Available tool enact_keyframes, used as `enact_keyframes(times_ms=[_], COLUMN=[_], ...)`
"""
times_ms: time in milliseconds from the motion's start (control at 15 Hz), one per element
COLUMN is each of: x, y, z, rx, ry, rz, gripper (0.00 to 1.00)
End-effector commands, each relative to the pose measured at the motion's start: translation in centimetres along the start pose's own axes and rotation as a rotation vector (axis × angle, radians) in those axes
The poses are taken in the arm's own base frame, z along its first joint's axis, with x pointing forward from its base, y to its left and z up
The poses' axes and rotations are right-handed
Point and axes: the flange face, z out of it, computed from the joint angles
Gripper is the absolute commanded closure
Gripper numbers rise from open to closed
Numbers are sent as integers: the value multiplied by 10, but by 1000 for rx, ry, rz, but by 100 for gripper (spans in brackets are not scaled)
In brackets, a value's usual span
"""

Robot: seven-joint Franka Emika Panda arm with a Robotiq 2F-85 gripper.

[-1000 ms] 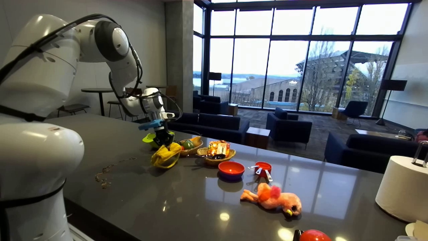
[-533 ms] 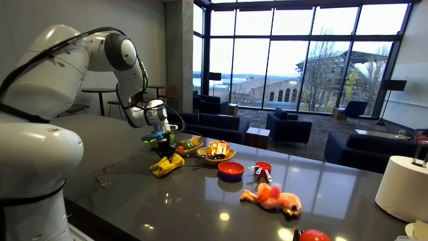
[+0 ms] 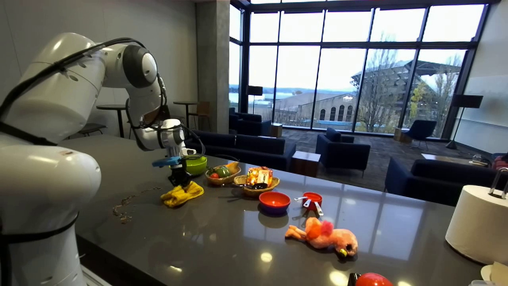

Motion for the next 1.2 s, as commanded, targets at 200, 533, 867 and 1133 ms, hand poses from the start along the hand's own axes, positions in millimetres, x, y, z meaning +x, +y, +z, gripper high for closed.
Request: enact_keyframes(times_ms=[200, 533, 867, 1133], x=[-16, -27, -19, -2], y=[-75, -113, -92, -45], z=[-17, -28, -50, -67], rx=[75, 103, 34, -31], ry=[15, 27, 83, 142], rz=[-107, -178, -162, -92], gripper=[96, 96, 96, 96])
